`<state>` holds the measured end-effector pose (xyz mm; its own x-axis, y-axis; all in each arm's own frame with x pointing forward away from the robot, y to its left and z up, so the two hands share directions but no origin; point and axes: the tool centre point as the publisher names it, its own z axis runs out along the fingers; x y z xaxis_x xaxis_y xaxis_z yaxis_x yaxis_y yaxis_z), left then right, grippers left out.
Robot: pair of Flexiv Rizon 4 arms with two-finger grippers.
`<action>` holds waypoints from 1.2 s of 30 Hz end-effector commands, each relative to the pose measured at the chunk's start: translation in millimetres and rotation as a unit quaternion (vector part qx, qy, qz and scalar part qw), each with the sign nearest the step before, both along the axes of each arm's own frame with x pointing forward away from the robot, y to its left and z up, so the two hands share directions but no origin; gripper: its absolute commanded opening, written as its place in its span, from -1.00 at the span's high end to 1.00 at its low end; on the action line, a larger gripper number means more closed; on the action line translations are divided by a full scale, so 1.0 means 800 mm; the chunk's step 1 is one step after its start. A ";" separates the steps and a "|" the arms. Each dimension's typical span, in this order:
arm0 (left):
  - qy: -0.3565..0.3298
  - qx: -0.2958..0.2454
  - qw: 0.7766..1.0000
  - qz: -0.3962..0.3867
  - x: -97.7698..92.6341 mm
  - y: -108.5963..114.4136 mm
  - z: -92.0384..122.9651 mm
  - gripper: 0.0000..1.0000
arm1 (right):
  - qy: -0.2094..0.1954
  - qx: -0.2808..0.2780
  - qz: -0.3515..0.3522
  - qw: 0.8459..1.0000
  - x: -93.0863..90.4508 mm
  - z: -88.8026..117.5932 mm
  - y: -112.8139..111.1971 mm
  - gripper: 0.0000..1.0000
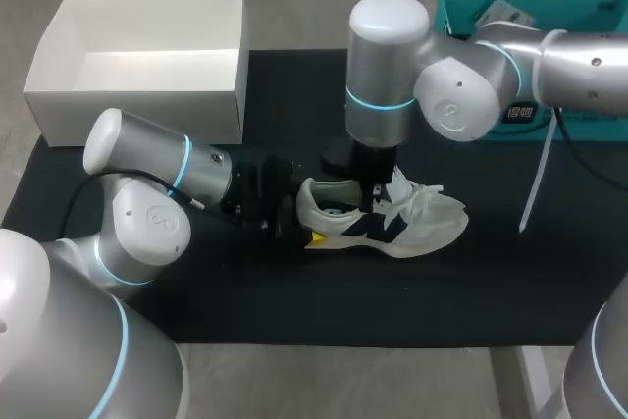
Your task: Take the shoe out of the shoebox, open the shoe tongue, remove and reinsert the insole, then place the shoe into the shoebox
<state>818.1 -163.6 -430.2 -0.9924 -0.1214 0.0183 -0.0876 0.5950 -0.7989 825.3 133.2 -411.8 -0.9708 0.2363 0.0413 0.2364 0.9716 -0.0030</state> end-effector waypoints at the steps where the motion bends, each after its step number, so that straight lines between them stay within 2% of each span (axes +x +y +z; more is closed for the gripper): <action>1: 0.000 0.000 1.000 0.000 0.000 0.001 0.000 1.00 | 0.002 0.001 -0.001 1.000 0.005 -0.007 0.000 1.00; 10: 0.000 0.000 1.000 0.000 0.000 0.001 0.000 1.00 | 0.003 0.002 -0.006 1.000 0.008 -0.019 -0.002 1.00; 23: 0.000 0.000 1.000 0.000 0.000 0.001 0.000 1.00 | 0.025 -0.002 0.002 1.000 -0.020 -0.021 0.008 1.00; 27: 0.000 0.000 1.000 0.000 0.000 0.001 0.000 1.00 | 0.023 0.000 -0.004 1.000 -0.016 -0.025 0.003 1.00; 33: 0.000 0.000 1.000 0.000 0.000 0.001 0.000 1.00 | -0.003 -0.003 -0.010 1.000 -0.001 -0.024 -0.004 1.00; 34: 0.000 0.000 1.000 0.000 0.000 0.001 0.000 1.00 | -0.006 0.000 -0.007 1.000 0.000 -0.022 -0.002 0.62; 35: 0.000 0.000 1.000 0.000 0.000 0.001 0.000 1.00 | -0.008 -0.002 -0.005 1.000 0.001 -0.020 -0.001 0.35; 36: 0.000 0.000 1.000 0.000 0.000 0.001 0.000 1.00 | -0.008 -0.003 -0.005 1.000 0.002 -0.019 0.000 0.27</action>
